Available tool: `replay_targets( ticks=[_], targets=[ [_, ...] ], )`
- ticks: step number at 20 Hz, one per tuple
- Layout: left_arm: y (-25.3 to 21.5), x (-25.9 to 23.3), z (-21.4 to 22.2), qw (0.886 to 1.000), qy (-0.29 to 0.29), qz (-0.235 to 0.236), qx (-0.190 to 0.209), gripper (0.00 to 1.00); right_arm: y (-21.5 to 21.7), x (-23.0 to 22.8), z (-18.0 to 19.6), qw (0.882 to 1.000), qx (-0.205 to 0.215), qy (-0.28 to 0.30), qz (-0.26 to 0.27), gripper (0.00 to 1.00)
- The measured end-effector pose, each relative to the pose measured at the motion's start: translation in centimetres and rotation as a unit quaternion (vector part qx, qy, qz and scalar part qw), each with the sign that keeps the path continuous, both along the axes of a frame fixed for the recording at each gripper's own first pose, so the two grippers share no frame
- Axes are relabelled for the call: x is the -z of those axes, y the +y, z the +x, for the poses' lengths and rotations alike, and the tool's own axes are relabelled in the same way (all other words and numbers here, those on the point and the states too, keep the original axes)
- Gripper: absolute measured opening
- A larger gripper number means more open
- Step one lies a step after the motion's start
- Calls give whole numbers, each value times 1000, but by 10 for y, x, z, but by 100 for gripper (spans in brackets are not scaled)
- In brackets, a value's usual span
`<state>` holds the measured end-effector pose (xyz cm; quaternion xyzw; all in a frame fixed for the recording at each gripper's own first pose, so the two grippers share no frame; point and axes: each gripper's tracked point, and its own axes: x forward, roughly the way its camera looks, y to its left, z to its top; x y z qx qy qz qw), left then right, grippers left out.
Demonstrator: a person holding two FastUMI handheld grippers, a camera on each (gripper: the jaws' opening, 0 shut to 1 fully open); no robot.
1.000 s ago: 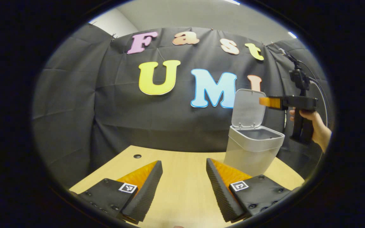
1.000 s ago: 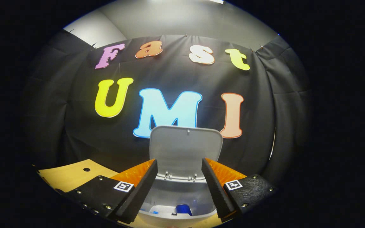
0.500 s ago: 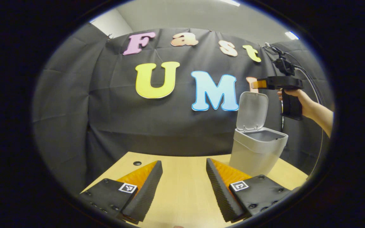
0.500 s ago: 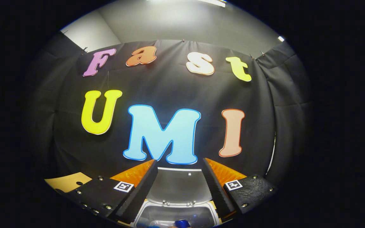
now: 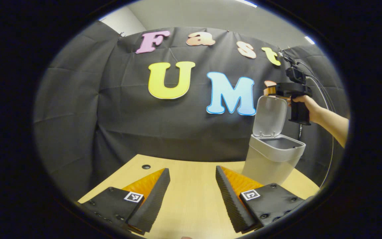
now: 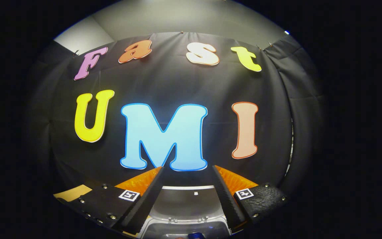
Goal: Press the lid of the desktop garbage bin to open it, pick up the crumpled paper on the desktop and throw it into the bin, then pick up the pop can on the desktop and drop it into the bin, and finally close the garbage bin lid.
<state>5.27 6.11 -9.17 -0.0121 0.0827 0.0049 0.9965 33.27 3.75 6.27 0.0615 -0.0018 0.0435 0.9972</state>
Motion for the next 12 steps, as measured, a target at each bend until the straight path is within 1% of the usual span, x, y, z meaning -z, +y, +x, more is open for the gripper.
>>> replay_targets(
  ticks=[4,7,8,12],
  targets=[
    [2,2,-5,1000,0,9,-18,94,-2,6,-17,1000,-22,0,9,90],
    [-5,-1,-13,1000,-10,5,-24,89,-3,13,-41,1000,-27,-12,7,90],
    [-7,0,-18,1000,-13,2,-28,94,-4,17,-52,999,-28,-15,8,90],
    [-17,2,-31,999,-17,5,-39,94,-3,43,-91,999,-36,-9,9,90]
  ],
)
